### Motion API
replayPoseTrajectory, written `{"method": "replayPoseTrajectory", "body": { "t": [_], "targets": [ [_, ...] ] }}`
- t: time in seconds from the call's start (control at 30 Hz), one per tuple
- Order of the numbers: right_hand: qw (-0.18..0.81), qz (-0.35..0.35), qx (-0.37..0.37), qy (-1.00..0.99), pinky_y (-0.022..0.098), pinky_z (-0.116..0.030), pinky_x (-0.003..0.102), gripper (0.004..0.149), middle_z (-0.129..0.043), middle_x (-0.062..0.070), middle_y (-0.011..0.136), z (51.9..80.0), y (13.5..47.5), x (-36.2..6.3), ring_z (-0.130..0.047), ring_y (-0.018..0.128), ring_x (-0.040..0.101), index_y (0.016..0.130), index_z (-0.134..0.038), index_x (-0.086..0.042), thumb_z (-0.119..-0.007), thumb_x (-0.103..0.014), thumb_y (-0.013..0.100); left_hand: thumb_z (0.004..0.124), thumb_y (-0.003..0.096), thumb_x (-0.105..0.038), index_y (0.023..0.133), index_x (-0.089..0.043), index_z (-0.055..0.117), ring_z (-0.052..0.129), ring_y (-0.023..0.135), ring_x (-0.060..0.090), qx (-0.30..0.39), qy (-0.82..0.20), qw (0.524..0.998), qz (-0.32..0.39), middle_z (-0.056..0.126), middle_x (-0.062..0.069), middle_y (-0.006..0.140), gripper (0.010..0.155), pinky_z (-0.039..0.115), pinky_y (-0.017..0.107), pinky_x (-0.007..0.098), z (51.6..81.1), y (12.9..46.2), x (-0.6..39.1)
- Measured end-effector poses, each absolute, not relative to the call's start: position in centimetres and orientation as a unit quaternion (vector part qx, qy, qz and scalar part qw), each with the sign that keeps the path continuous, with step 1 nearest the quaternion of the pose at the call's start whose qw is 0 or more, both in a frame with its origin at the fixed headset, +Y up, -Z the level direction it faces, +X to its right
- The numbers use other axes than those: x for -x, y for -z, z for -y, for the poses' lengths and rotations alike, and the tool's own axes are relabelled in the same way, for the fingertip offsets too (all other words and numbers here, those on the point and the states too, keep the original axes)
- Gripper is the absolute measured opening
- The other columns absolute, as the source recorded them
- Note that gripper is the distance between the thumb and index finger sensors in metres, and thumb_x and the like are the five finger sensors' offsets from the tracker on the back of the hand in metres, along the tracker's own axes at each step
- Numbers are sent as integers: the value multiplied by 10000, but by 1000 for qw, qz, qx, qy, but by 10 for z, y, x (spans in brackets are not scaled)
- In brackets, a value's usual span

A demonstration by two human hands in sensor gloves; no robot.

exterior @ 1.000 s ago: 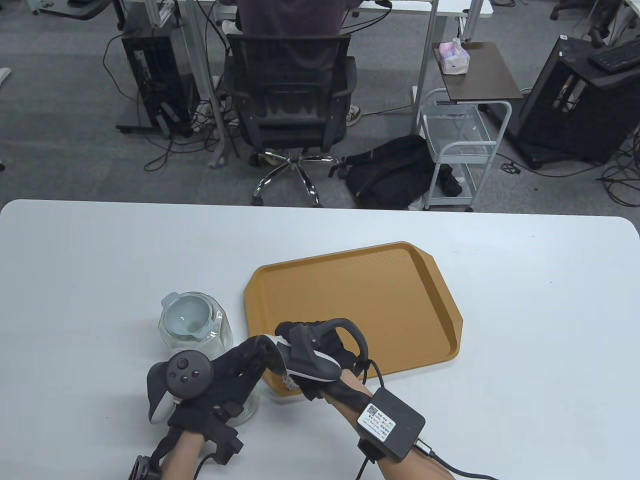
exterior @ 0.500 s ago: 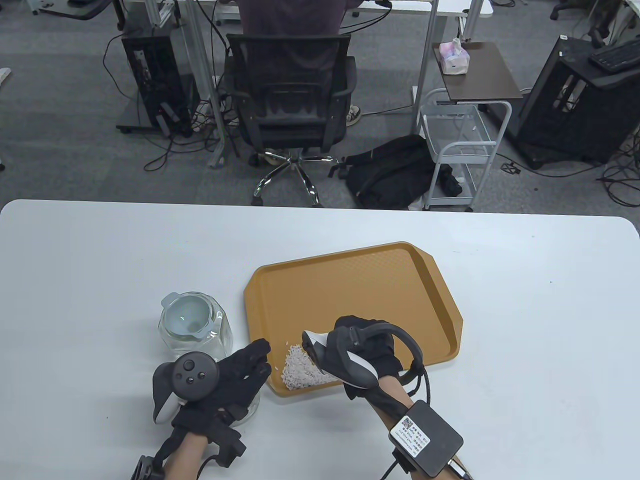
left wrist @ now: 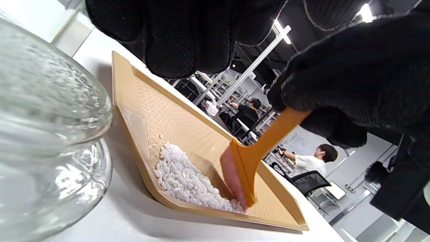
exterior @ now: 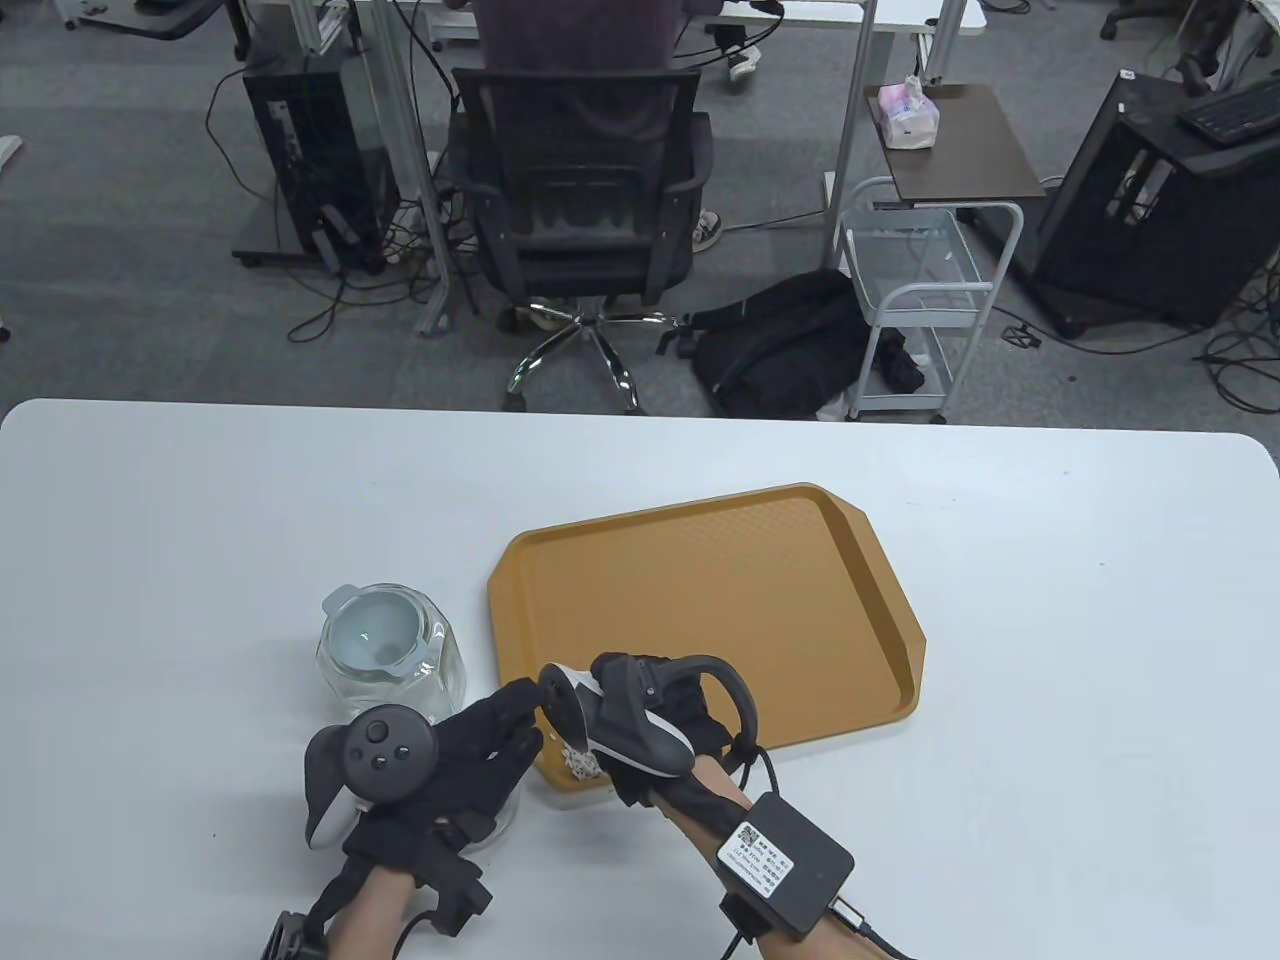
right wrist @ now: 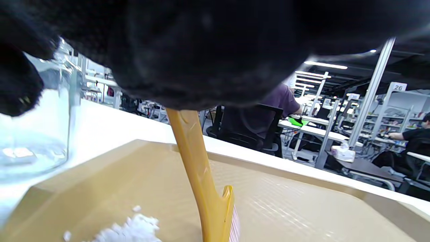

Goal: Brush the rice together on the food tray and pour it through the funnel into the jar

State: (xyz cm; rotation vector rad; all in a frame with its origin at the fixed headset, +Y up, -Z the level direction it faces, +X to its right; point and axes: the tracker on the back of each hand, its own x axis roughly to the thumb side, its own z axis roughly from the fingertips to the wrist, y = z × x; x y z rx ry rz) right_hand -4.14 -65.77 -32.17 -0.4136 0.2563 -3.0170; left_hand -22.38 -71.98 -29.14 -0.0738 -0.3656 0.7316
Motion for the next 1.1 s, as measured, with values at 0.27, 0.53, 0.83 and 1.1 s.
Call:
{"method": "replayPoseTrajectory", "body": {
  "t": [0.27, 0.53, 0.83, 1.1],
  "targets": [
    [-26, -88, 141, 986, 101, -901, 344, 410, -1025, 68, 294, 648, 323, 50, -1007, 80, 104, 708, -957, -6, -866, -324, 465, 643, 508, -581, 1055, -223, 614, 882, 839, 342, 36, -360, 916, 172, 816, 108, 1026, 654, 643, 681, 600, 719, 292, 227],
    [28, -145, 113, 983, 151, -865, 365, 407, -1004, 49, 339, 624, 311, 22, -976, 128, 125, 754, -951, -83, -879, -357, 461, 644, 507, -582, 1055, -223, 614, 881, 839, 344, 37, -359, 917, 170, 816, 109, 1026, 656, 643, 680, 601, 719, 292, 228],
    [134, -125, 103, 978, 147, -863, 367, 407, -1003, 55, 324, 651, 306, 21, -971, 118, 126, 752, -958, -75, -893, -345, 455, 644, 507, -582, 1055, -225, 614, 882, 840, 341, 37, -358, 917, 174, 814, 110, 1028, 654, 643, 681, 600, 718, 291, 226],
    [59, -76, 116, 989, 101, -879, 351, 400, -1010, 75, 295, 658, 312, 49, -985, 84, 112, 728, -962, -27, -885, -316, 462, 643, 508, -583, 1057, -224, 611, 881, 841, 342, 32, -368, 914, 169, 812, 110, 1030, 657, 642, 681, 600, 717, 292, 231]
  ]
}}
